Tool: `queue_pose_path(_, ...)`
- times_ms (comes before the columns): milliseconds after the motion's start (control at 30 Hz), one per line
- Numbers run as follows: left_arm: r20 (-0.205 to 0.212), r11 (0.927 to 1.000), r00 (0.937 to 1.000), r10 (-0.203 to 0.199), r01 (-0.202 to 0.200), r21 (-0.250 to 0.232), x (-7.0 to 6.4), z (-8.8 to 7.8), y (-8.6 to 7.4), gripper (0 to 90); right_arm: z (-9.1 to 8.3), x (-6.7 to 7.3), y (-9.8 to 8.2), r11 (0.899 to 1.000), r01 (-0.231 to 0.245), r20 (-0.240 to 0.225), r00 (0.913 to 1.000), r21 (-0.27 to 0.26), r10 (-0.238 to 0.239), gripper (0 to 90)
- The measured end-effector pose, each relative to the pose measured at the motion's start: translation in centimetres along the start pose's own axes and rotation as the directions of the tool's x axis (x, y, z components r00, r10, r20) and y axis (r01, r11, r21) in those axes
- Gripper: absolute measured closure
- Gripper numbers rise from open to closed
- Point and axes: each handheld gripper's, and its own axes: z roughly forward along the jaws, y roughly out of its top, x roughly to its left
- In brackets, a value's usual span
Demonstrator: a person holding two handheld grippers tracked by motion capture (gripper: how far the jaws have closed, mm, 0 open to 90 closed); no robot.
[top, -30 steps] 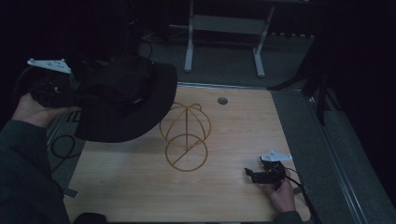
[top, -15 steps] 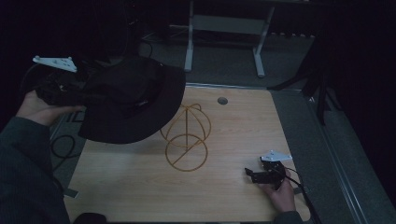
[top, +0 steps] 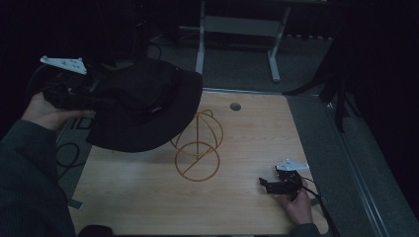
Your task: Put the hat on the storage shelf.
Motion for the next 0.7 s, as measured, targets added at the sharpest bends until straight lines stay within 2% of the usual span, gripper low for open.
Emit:
queue_pose_path(533, 0.021, 0.9991, 0.9992, 0.033, -0.033, 0.028, -0.9, 0.9, 1.7, 88.1, 0.0, 0.0, 0.0, 1.000, -0.001, 0.000, 1.0000, 0.000, 0.001, 13.5)
queue_pose_path(700, 0.033, 0.9975, 0.9980, 0.055, -0.056, 0.042, -1.3, 1.7, 2.8, 88.1, 0.0, 0.0, 0.0, 1.000, 0.000, 0.000, 1.0000, 0.000, 0.000, 13.5)
